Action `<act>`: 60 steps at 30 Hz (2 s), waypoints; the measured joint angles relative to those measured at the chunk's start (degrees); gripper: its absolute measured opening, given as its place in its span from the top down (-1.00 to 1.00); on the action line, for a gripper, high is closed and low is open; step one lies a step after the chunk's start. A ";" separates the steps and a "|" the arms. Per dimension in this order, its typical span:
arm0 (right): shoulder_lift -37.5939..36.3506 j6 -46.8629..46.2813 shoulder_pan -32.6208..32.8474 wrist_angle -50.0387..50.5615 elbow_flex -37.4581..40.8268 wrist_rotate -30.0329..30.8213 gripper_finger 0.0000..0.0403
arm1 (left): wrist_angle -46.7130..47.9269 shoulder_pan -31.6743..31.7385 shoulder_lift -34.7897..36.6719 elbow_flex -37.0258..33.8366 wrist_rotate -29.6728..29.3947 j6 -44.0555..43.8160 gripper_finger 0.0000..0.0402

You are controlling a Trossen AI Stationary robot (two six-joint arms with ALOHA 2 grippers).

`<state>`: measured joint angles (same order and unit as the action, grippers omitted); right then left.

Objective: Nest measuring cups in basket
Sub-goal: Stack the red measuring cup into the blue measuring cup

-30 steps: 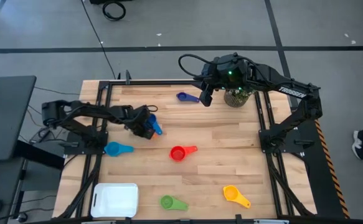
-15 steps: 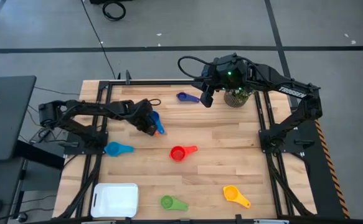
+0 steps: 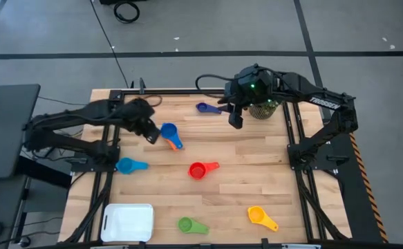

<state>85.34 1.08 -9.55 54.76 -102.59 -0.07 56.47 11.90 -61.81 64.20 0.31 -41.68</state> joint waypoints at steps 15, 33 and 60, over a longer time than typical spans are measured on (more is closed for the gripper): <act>11.41 0.51 4.06 3.87 0.00 -2.60 0.34 | 9.12 -7.53 12.50 7.26 -9.91 -4.21 1.00; 28.90 -5.53 7.36 2.60 0.00 -16.58 0.27 | 12.89 -9.57 21.74 7.24 -9.06 -2.60 1.00; 42.03 -8.66 7.77 -4.56 -0.04 -17.80 0.27 | 13.29 -9.57 22.11 7.22 -9.04 -2.59 1.00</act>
<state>127.36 -7.57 -1.78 50.20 -102.63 -17.87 69.76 2.33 -39.70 71.42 -8.73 -44.27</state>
